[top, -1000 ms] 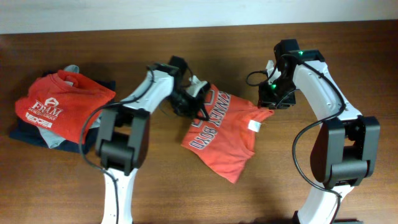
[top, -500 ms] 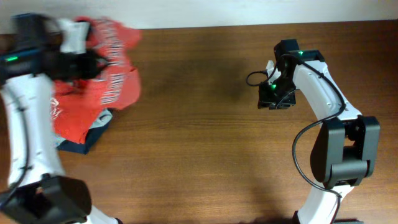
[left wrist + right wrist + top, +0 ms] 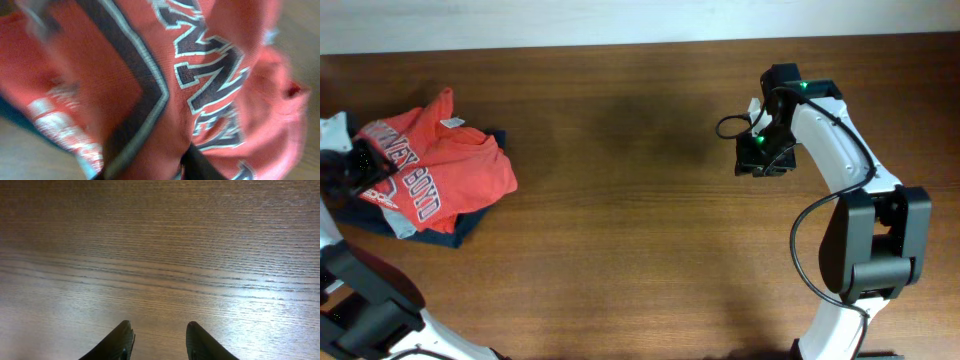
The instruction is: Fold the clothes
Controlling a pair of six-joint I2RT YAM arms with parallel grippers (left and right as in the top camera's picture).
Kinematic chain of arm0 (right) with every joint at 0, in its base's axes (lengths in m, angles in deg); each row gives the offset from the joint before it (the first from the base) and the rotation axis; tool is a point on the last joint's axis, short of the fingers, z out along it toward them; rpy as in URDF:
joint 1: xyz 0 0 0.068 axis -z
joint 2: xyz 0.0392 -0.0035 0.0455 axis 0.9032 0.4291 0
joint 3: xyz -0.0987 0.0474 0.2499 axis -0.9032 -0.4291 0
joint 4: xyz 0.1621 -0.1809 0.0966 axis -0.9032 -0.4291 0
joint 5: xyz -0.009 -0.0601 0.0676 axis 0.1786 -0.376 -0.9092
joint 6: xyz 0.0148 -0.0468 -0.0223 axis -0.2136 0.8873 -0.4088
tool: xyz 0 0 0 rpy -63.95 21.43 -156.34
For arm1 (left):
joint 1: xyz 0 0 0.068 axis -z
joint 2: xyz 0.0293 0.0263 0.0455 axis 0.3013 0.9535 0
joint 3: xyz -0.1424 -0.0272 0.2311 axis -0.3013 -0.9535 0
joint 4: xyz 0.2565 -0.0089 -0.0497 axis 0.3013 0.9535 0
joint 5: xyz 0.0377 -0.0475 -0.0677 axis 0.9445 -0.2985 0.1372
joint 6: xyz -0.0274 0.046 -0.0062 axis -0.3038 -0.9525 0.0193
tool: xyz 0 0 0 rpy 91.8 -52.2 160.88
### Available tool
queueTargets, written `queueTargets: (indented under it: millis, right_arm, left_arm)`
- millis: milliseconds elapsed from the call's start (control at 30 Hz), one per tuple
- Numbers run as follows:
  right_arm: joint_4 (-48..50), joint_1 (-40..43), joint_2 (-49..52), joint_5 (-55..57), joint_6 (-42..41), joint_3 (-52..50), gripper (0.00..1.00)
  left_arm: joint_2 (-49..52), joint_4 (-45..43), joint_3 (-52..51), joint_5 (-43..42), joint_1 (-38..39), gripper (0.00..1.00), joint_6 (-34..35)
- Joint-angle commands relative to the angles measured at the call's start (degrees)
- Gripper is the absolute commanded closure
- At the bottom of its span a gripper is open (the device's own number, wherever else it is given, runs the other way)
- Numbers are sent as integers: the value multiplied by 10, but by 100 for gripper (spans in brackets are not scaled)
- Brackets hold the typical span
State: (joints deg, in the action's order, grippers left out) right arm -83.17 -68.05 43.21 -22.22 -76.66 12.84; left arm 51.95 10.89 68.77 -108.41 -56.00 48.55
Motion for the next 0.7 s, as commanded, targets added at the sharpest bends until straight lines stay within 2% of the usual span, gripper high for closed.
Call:
queueTargets:
  millis: [0,33,100,167,300,400,467,500,567,667]
  right_arm:
    - [-3,-2,-4,9,4,0,56]
    - [-6,-2,-4,9,4,0,55]
    - [-12,-2,-4,9,4,0,55]
    - [-16,-2,-6,9,4,0,52]
    - [-16,-1,-21,-2,5,13,44]
    - [-8,4,-50,-43,5,42,42]
    - [-4,10,-78,-75,4,66,40]
    - [-4,13,-94,-83,4,78,39]
    - [-8,16,-144,-85,3,101,37]
    - [-17,16,-217,-72,5,108,34]
  left_arm:
    - [3,5,6,28,-19,37,-3]
    - [1,18,17,31,-21,36,-3]
    - [-3,44,47,42,-26,24,-3]
    - [-10,82,96,41,-30,20,-3]
    - [-24,150,208,-13,-25,20,-9]
    - [-42,192,273,-134,5,28,-68]
    - [-62,210,295,-172,50,31,-108]
    - [-73,215,296,-165,76,32,-119]
    - [-100,232,296,-101,158,37,-129]
    - [-127,247,296,-13,240,39,-119]
